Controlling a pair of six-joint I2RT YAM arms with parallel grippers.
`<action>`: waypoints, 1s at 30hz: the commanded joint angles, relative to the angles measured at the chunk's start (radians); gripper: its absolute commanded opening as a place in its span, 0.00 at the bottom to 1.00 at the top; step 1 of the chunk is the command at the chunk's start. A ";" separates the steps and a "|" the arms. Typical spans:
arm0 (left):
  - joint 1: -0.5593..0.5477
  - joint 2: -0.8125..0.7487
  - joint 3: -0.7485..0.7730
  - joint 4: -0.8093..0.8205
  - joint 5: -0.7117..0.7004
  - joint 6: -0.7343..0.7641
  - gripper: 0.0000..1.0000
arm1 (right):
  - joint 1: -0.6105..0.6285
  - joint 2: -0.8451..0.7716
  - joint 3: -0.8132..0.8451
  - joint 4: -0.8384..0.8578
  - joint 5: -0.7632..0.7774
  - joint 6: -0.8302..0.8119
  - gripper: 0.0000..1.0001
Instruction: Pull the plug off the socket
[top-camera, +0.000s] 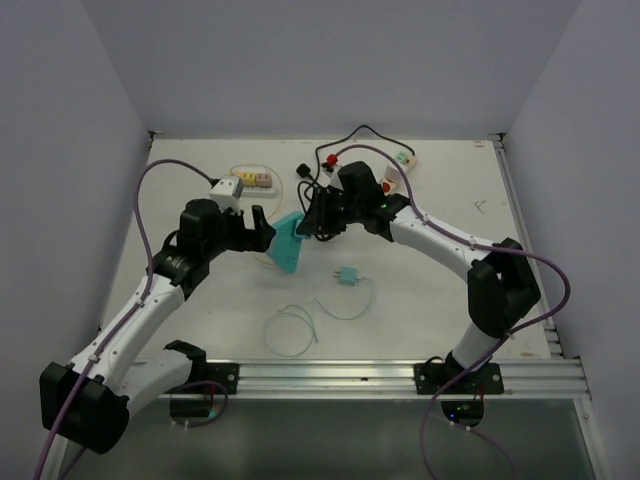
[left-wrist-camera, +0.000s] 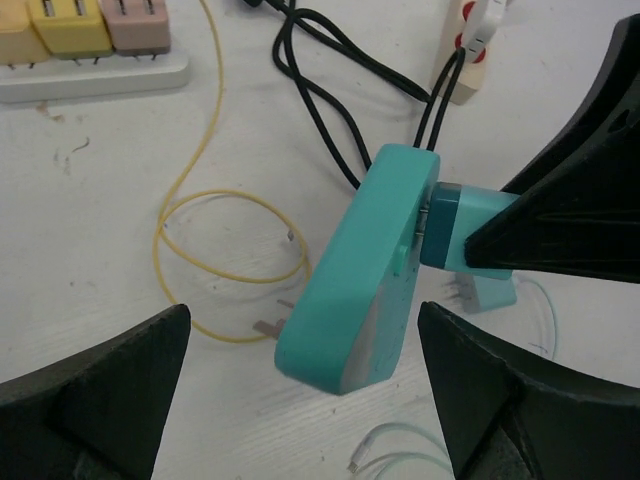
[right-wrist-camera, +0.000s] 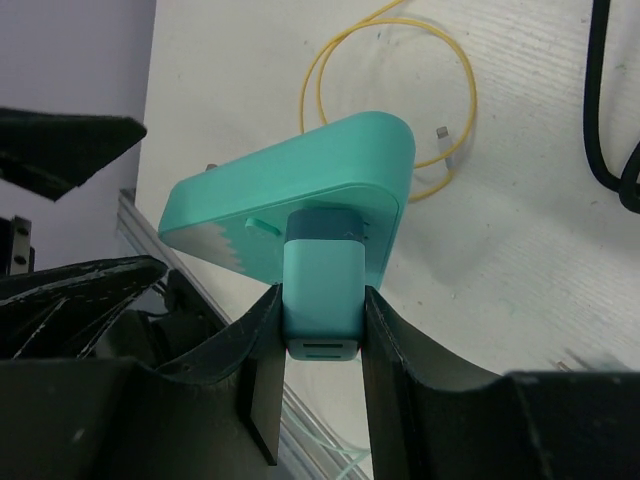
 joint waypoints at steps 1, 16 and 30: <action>0.004 0.064 0.081 -0.008 0.185 0.109 1.00 | 0.003 -0.038 0.044 0.010 -0.122 -0.158 0.00; 0.004 0.190 0.122 -0.054 0.380 0.167 0.82 | 0.003 -0.071 0.037 0.027 -0.220 -0.330 0.00; -0.002 0.250 0.104 0.017 0.373 0.106 0.52 | 0.024 -0.057 0.047 0.022 -0.205 -0.360 0.00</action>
